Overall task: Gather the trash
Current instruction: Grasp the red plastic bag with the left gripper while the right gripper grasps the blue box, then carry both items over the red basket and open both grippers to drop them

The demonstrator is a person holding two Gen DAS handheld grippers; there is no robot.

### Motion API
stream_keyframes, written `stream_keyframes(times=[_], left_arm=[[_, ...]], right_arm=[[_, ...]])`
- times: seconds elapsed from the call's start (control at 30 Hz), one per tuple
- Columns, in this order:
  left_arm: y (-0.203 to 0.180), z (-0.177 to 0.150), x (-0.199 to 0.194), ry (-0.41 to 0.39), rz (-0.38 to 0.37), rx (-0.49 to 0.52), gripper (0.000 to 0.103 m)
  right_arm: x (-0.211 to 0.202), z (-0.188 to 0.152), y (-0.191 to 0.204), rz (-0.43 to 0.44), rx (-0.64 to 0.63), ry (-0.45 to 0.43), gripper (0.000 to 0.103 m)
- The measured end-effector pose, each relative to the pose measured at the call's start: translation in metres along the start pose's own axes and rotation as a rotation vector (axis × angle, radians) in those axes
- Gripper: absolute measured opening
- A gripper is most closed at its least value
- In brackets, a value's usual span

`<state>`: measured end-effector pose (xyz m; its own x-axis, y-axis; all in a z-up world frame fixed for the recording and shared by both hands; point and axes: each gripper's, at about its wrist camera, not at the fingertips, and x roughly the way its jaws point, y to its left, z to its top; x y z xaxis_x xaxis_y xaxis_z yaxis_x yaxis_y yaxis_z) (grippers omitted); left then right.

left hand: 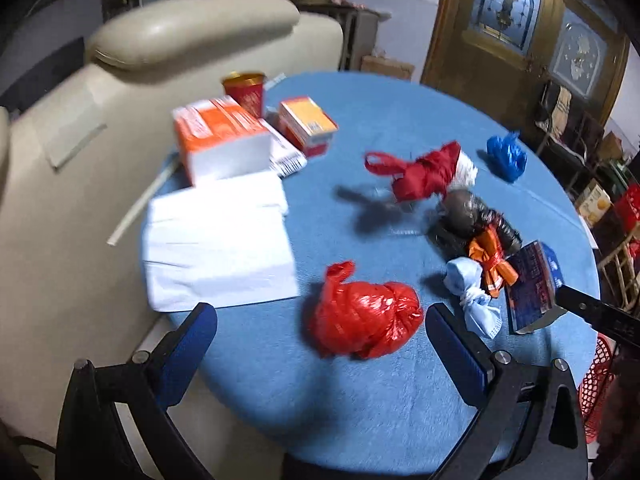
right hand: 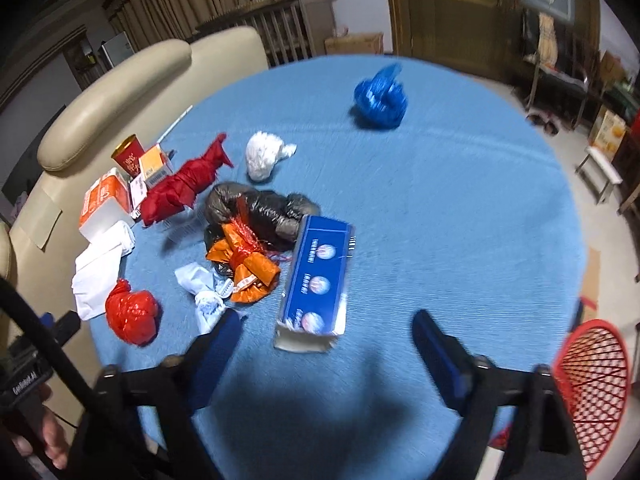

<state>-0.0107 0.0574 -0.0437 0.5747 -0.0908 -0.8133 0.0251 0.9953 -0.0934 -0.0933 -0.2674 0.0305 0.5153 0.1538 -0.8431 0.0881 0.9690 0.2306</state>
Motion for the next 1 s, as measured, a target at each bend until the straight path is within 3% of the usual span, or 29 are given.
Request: stream_keyframes(times=[0.13, 0.23, 0.27, 0.57, 0.77, 1.0], left_arm=[[-0.013, 0.005, 0.022, 0.029, -0.042, 0.019, 0.098], [-0.021, 0.006, 0.037, 0.063, -0.080, 0.035, 0.085], [-0.022, 0.005, 0.044, 0.087, -0.096, 0.031, 0.074], [-0.030, 0.000, 0.044, 0.069, -0.157, 0.038, 0.062], [-0.046, 0.000, 0.024, 0.038, -0.163, 0.064, 0.060], [-0.131, -0.003, -0.020, 0.015, -0.320, 0.272, 0.060]], right_arm=[[0.024, 0.005, 0.000, 0.018, 0.023, 0.044, 0.062], [0.032, 0.007, 0.001, 0.033, 0.022, 0.057, 0.050], [0.033, 0.007, 0.000, 0.037, 0.022, 0.059, 0.044], [0.011, 0.001, -0.022, 0.084, 0.052, -0.015, 0.042], [-0.025, -0.008, -0.049, 0.050, 0.053, -0.108, 0.042], [-0.070, -0.030, -0.113, 0.007, 0.143, -0.180, 0.042]])
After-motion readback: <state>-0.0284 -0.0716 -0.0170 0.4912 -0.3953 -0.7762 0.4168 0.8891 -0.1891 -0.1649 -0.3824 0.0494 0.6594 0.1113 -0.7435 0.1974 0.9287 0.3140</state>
